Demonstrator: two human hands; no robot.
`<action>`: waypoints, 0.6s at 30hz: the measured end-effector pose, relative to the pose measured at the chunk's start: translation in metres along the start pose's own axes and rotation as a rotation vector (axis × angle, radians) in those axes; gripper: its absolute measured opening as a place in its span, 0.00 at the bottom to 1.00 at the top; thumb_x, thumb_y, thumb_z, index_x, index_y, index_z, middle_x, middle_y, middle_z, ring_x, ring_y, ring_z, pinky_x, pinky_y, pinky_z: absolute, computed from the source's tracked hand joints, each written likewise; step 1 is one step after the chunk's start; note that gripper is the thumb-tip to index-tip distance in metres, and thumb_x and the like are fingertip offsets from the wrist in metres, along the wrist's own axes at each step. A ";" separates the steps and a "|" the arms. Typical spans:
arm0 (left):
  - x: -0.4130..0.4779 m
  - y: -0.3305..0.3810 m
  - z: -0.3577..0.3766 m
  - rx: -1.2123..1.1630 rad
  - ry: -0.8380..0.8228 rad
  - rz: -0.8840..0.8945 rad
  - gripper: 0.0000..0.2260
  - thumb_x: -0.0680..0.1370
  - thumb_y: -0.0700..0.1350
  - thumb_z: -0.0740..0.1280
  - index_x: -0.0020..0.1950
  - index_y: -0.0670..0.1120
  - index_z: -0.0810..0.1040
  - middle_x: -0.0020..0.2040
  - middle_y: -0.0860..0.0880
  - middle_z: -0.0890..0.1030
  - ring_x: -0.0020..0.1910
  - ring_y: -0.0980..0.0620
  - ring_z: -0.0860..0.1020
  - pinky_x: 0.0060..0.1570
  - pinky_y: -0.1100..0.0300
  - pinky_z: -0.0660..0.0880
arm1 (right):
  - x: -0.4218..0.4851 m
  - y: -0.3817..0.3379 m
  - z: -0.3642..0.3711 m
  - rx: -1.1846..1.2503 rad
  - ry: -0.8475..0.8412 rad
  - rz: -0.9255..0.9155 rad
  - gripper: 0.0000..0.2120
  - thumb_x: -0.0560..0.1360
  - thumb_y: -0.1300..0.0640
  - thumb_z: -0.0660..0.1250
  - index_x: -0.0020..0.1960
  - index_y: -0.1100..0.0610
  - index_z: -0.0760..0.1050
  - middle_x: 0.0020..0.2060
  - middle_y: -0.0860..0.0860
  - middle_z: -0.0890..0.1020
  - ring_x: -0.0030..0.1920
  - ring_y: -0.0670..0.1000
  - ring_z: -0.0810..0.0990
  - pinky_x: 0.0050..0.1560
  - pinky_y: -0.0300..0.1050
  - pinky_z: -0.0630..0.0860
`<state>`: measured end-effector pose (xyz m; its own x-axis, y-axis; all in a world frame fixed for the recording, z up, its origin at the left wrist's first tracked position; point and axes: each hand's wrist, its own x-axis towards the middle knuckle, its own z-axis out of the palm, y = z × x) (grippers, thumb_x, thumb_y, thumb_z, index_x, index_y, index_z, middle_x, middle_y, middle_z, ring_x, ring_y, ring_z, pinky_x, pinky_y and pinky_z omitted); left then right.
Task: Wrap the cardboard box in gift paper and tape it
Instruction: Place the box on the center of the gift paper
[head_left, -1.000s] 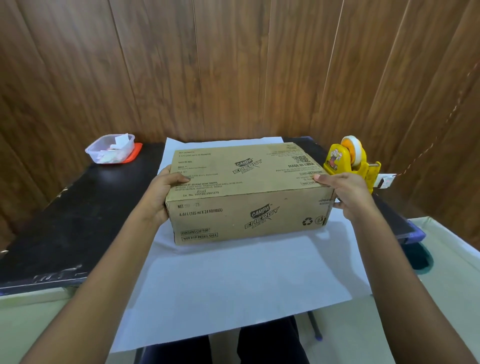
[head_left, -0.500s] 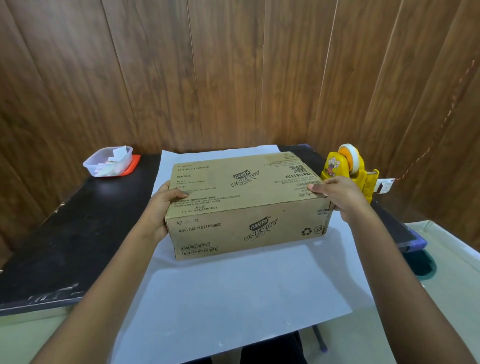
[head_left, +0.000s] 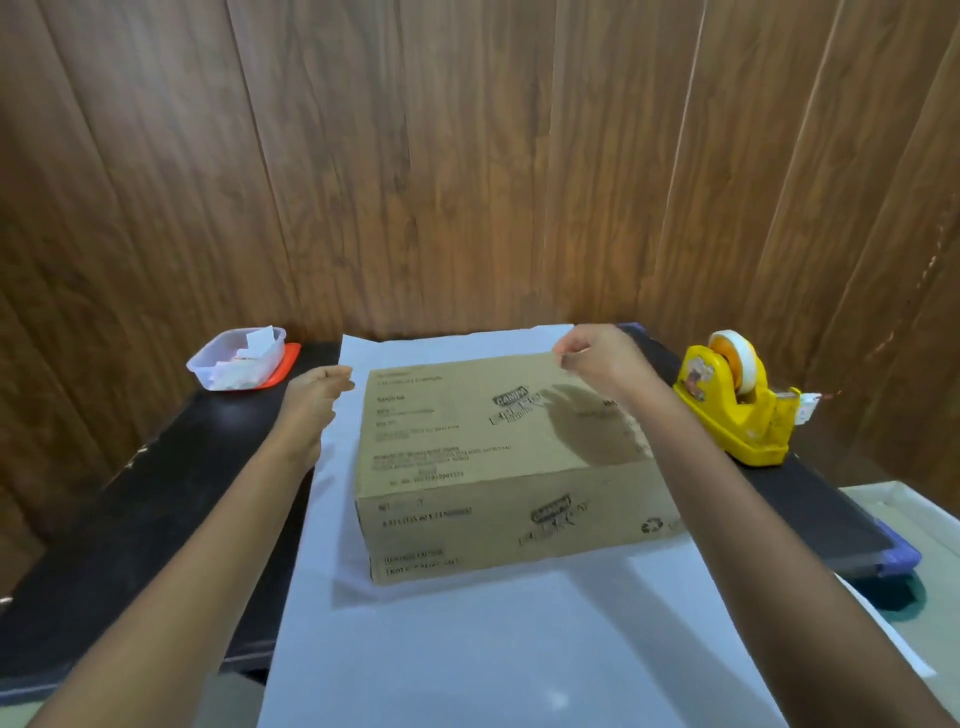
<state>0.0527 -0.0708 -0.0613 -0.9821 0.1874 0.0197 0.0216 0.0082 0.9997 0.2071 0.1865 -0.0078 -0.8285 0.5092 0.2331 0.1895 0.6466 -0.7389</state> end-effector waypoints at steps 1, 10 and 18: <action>0.015 0.002 -0.002 0.017 0.021 -0.021 0.10 0.76 0.41 0.63 0.56 0.43 0.78 0.55 0.45 0.79 0.56 0.48 0.74 0.59 0.53 0.70 | 0.014 -0.010 0.011 -0.016 -0.065 -0.019 0.08 0.76 0.63 0.63 0.51 0.57 0.80 0.48 0.50 0.79 0.48 0.49 0.75 0.48 0.39 0.68; 0.193 -0.099 -0.027 0.269 0.023 -0.260 0.33 0.61 0.52 0.72 0.61 0.38 0.72 0.59 0.41 0.77 0.56 0.41 0.76 0.57 0.48 0.73 | 0.090 -0.029 0.079 -0.193 -0.339 -0.142 0.14 0.80 0.59 0.60 0.64 0.57 0.74 0.64 0.51 0.75 0.62 0.50 0.74 0.54 0.35 0.65; 0.161 -0.031 -0.005 0.056 -0.009 -0.298 0.07 0.74 0.31 0.65 0.51 0.36 0.76 0.51 0.39 0.78 0.40 0.45 0.77 0.43 0.53 0.74 | 0.114 -0.023 0.089 -0.258 -0.362 -0.139 0.13 0.80 0.56 0.60 0.62 0.59 0.74 0.61 0.54 0.76 0.60 0.53 0.75 0.52 0.39 0.67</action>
<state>-0.1067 -0.0460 -0.0889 -0.9449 0.1774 -0.2753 -0.2572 0.1181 0.9591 0.0620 0.1795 -0.0205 -0.9772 0.2063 0.0495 0.1504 0.8381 -0.5243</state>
